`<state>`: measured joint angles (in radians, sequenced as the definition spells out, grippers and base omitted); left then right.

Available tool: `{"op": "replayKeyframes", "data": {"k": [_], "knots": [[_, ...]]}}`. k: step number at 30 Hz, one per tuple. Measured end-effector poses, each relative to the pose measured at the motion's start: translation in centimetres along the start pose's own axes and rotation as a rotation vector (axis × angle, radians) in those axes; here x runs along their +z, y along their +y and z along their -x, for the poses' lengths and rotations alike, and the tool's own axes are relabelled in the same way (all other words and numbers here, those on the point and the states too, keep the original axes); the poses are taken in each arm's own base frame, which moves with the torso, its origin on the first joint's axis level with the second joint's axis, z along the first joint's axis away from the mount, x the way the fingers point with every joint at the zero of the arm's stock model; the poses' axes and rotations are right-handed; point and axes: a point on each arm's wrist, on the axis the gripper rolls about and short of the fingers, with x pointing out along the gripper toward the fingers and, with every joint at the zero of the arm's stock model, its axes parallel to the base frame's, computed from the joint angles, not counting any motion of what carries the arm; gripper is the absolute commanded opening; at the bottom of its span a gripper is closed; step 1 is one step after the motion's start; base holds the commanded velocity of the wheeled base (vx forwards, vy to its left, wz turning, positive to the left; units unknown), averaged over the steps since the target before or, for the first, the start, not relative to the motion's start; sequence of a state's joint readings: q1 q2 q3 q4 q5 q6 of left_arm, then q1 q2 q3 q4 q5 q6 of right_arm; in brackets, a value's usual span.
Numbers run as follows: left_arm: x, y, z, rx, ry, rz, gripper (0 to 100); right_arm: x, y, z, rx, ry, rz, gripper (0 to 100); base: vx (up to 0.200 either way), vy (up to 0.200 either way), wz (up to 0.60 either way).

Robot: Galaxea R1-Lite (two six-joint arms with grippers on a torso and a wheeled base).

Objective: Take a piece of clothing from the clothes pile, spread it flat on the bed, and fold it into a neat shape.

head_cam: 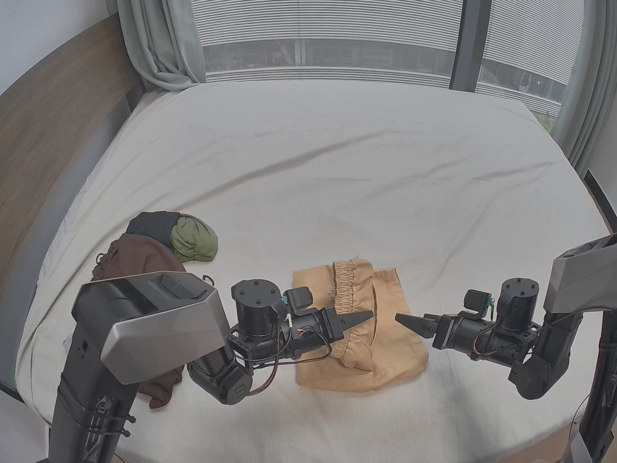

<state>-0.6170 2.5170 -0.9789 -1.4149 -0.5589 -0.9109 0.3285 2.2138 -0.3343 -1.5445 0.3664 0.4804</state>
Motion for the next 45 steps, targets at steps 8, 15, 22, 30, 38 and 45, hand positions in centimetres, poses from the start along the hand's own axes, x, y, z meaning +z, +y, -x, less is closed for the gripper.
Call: {"op": "replayKeyframes", "data": {"k": [8,15,22,30,38,45], "knots": [[0.0,0.1,-0.2,-0.005,-0.005,-0.005,100,0.0,-0.1,0.0,-0.002,-0.001,-0.001,100,0.0,0.0,0.0],[0.1,0.1,-0.1,0.016,-0.034,-0.006,100,0.0,0.0,0.0,-0.001,0.0,0.0,100,0.0,0.0,0.0],[0.4,0.1,0.2,0.025,-0.07,-0.018,100,-0.1,0.1,0.0,0.001,0.003,0.002,100,0.0,0.0,0.0],[1.6,-1.1,1.8,0.032,-0.111,-0.028,100,-0.2,0.2,0.0,0.004,0.01,0.002,100,0.0,0.0,0.0],[3.2,-3.2,5.3,0.013,-0.169,-0.06,100,-0.3,0.3,0.0,0.004,0.013,0.002,100,0.0,0.0,0.0],[4.5,-5.3,9.7,-0.002,-0.169,-0.06,100,-0.4,0.3,0.0,0.004,0.015,0.003,100,0.0,0.0,0.0]]}}
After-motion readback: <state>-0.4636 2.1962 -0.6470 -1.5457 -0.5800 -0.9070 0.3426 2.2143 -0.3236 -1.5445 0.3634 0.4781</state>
